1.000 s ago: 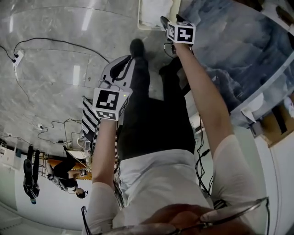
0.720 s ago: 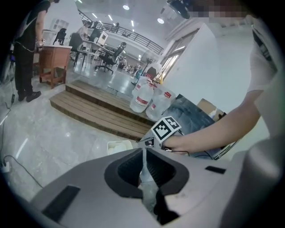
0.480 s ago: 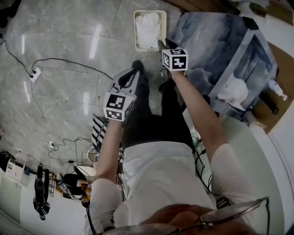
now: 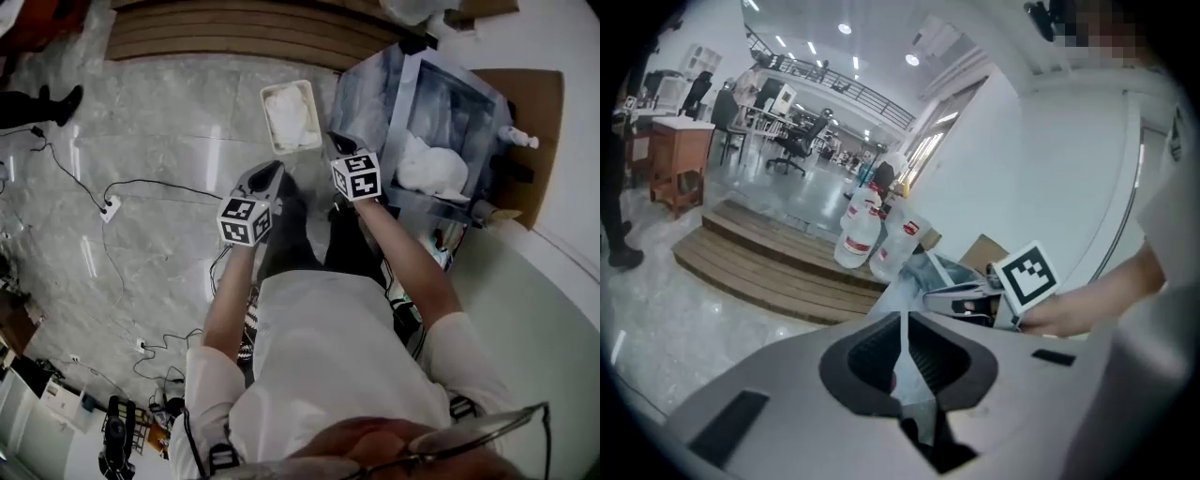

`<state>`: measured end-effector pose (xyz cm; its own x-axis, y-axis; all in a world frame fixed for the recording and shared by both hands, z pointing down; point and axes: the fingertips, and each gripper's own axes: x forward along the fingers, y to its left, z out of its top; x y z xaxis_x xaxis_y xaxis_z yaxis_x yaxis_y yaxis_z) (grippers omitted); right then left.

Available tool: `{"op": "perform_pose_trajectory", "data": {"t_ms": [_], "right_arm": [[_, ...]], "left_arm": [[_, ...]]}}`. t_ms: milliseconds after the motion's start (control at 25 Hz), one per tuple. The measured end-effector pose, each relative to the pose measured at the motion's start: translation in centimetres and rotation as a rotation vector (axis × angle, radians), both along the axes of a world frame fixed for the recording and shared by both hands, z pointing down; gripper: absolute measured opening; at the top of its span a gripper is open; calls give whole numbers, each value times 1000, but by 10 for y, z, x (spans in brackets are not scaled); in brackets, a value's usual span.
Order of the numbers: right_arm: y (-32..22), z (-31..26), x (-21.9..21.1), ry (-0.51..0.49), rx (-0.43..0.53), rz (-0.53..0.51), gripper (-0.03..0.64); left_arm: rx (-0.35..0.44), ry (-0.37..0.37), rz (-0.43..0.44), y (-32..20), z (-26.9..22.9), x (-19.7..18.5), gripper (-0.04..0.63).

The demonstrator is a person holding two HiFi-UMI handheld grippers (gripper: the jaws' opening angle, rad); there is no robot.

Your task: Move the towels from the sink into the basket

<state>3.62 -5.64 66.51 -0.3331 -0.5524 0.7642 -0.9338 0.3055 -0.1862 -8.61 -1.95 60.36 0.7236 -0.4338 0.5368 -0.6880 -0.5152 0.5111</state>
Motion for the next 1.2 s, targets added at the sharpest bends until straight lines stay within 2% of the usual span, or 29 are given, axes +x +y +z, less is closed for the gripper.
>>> {"op": "perform_pose_trajectory", "data": {"t_ms": [280, 520, 760, 1000, 1200], "right_arm": [[52, -128, 59, -26, 169, -10, -5], [81, -229, 115, -75, 309, 59, -5], [111, -294, 184, -73, 418, 134, -5], [135, -343, 235, -18, 526, 191, -5], [159, -372, 279, 4, 588, 285, -5]], "left_arm": [[119, -14, 106, 22, -97, 58, 28], [175, 15, 182, 46, -167, 101, 28], [261, 61, 206, 60, -226, 142, 29], [413, 98, 188, 55, -278, 159, 28], [459, 127, 178, 55, -301, 174, 28]]}}
